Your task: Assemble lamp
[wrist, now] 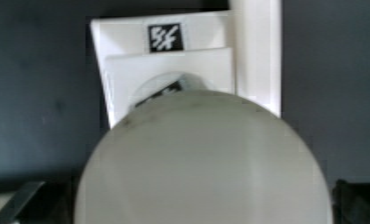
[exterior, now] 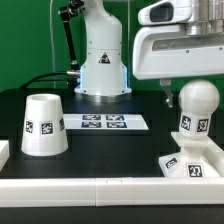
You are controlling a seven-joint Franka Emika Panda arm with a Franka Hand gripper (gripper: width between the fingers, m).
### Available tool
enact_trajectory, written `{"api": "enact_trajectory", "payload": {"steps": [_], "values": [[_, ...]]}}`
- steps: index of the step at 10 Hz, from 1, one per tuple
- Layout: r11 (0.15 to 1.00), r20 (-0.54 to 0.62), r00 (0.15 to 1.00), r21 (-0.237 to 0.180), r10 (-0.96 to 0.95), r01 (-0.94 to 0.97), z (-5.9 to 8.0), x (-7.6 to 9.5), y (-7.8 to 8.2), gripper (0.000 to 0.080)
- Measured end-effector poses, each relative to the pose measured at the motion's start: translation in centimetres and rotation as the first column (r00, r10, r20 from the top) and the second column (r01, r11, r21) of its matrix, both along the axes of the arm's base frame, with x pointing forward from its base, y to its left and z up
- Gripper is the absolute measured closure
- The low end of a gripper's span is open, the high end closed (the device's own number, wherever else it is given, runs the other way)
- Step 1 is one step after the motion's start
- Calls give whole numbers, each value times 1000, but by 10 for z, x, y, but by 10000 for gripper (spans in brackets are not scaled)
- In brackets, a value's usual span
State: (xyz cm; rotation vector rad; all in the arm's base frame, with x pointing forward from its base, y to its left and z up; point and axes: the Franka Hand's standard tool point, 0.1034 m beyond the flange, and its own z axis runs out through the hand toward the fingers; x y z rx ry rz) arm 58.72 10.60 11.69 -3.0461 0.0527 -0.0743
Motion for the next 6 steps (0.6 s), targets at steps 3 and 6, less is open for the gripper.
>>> {"api": "enact_trajectory", "payload": {"steps": [3, 6], "values": [[906, 48, 905, -45, 423, -421, -2, -3, -4, 101], [718, 33, 718, -81, 695, -692, -3, 0, -4, 101]]}}
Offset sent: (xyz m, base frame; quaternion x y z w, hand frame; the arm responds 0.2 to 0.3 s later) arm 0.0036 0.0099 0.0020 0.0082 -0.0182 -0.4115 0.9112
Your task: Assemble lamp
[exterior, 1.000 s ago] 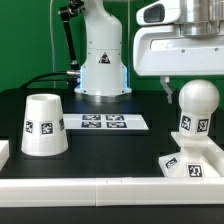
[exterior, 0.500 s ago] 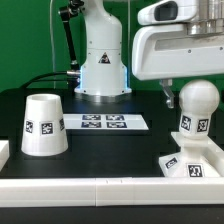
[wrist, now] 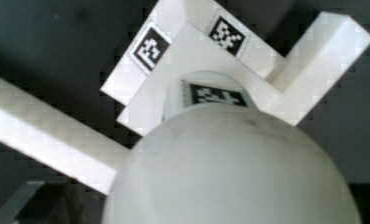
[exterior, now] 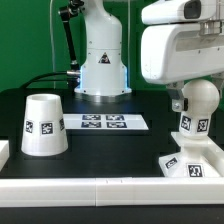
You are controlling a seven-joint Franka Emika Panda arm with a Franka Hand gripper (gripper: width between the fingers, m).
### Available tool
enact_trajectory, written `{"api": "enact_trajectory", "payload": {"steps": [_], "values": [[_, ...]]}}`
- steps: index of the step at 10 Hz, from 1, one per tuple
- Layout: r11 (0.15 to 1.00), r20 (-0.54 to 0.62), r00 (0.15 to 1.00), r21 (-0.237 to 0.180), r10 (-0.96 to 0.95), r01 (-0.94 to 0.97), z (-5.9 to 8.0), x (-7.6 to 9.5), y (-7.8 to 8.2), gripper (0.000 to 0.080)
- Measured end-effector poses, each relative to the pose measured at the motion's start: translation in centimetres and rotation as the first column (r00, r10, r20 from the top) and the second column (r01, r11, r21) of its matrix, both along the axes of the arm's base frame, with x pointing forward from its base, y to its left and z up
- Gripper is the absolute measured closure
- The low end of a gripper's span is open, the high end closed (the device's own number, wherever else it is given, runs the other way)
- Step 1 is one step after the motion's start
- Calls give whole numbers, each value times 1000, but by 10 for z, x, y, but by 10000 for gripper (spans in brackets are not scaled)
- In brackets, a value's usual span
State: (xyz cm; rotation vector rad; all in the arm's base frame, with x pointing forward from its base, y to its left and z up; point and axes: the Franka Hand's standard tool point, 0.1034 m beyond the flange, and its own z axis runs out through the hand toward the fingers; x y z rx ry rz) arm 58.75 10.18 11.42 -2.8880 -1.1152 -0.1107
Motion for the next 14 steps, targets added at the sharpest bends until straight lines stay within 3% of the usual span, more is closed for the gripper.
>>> {"api": "enact_trajectory", "payload": {"steps": [4, 7, 8, 9, 12, 14], "values": [[952, -12, 953, -41, 303, -304, -3, -1, 4, 101], [905, -10, 907, -56, 421, -421, -3, -1, 2, 126], [909, -10, 911, -55, 412, -412, -3, -1, 2, 126], [910, -11, 911, -55, 412, -412, -3, -1, 2, 223], [928, -8, 929, -51, 369, -369, -3, -1, 1, 223], [979, 16, 979, -36, 202, -202, -4, -1, -4, 223]]}}
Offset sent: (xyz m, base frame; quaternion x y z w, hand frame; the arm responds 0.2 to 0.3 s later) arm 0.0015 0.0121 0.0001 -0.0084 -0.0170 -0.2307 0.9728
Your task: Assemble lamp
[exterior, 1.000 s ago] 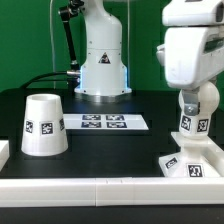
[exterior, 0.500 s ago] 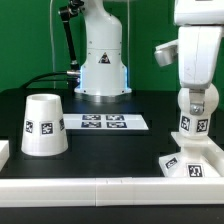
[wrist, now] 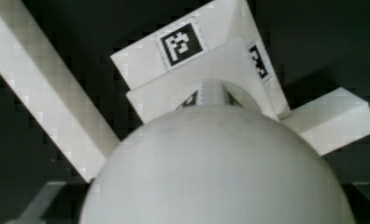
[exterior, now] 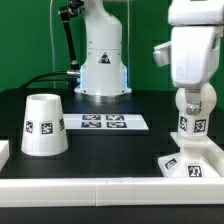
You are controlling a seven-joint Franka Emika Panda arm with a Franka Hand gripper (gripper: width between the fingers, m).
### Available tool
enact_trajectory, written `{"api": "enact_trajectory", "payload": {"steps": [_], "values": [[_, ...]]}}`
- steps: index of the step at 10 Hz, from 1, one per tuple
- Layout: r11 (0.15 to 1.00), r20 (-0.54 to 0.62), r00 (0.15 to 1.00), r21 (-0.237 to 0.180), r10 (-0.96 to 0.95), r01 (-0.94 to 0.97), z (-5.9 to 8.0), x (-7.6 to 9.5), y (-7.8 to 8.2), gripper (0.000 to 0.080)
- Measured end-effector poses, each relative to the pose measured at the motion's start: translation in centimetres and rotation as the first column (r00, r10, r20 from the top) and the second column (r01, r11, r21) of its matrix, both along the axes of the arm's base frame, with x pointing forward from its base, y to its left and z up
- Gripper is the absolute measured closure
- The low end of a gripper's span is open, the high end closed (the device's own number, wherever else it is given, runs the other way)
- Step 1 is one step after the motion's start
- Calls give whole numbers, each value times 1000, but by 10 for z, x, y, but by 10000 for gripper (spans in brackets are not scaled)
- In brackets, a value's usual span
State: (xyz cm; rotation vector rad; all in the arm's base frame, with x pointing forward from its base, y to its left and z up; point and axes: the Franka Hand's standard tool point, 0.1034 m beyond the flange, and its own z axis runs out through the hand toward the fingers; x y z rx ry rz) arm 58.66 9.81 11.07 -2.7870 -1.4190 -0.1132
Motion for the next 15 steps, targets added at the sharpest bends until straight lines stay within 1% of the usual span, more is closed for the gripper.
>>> {"api": "enact_trajectory", "payload": {"steps": [2, 3, 5, 7, 9, 10, 11, 12, 13, 14, 15], "values": [[965, 8, 966, 26, -260, 260, 0, 3, 2, 223], [940, 15, 941, 38, -339, 339, 0, 5, 4, 222], [849, 4, 850, 53, -527, 526, 0, 6, 2, 222], [786, -7, 787, 59, -616, 616, 0, 7, 1, 222], [688, -21, 691, 65, -723, 722, 0, 7, -1, 222], [668, -23, 670, 66, -742, 741, 0, 7, -2, 222], [594, -34, 597, 69, -801, 801, 1, 7, -3, 222], [464, -53, 468, 64, -882, 883, 0, 6, -3, 222], [315, -80, 318, 47, -945, 948, 0, 3, -2, 222], [240, -94, 242, 37, -966, 970, 0, 2, -2, 222], [108, -112, 110, 22, -988, 994, -1, 1, -1, 222]]}}
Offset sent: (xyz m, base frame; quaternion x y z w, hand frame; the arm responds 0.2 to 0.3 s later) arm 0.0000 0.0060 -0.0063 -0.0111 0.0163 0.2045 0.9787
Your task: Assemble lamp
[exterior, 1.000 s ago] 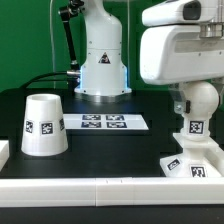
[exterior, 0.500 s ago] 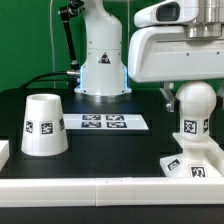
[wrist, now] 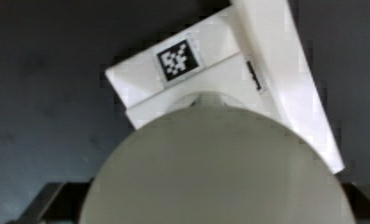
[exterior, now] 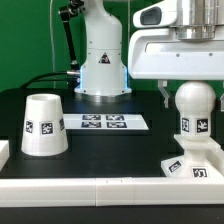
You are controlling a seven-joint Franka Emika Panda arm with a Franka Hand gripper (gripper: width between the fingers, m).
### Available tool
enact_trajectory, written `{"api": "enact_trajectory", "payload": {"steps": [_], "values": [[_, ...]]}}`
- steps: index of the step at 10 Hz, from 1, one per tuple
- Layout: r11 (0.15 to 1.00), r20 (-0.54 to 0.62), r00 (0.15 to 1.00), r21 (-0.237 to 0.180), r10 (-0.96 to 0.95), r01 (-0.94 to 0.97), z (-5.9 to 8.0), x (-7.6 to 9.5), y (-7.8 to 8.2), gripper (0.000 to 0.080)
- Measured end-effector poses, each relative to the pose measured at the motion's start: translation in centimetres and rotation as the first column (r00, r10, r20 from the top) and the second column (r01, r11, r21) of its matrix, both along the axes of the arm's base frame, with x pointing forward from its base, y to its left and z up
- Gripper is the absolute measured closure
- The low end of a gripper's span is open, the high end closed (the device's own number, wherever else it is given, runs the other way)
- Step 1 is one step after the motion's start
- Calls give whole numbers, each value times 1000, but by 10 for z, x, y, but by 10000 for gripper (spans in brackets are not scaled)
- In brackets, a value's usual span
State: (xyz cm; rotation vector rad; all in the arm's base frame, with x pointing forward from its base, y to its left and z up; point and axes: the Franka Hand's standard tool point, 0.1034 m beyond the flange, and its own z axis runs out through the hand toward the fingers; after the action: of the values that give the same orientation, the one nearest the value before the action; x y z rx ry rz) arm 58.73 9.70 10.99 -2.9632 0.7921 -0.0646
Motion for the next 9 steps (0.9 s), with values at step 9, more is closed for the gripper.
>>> {"api": "enact_trajectory", "payload": {"steps": [9], "values": [[740, -163, 743, 91, -649, 666, -2, 10, 5, 222]]}}
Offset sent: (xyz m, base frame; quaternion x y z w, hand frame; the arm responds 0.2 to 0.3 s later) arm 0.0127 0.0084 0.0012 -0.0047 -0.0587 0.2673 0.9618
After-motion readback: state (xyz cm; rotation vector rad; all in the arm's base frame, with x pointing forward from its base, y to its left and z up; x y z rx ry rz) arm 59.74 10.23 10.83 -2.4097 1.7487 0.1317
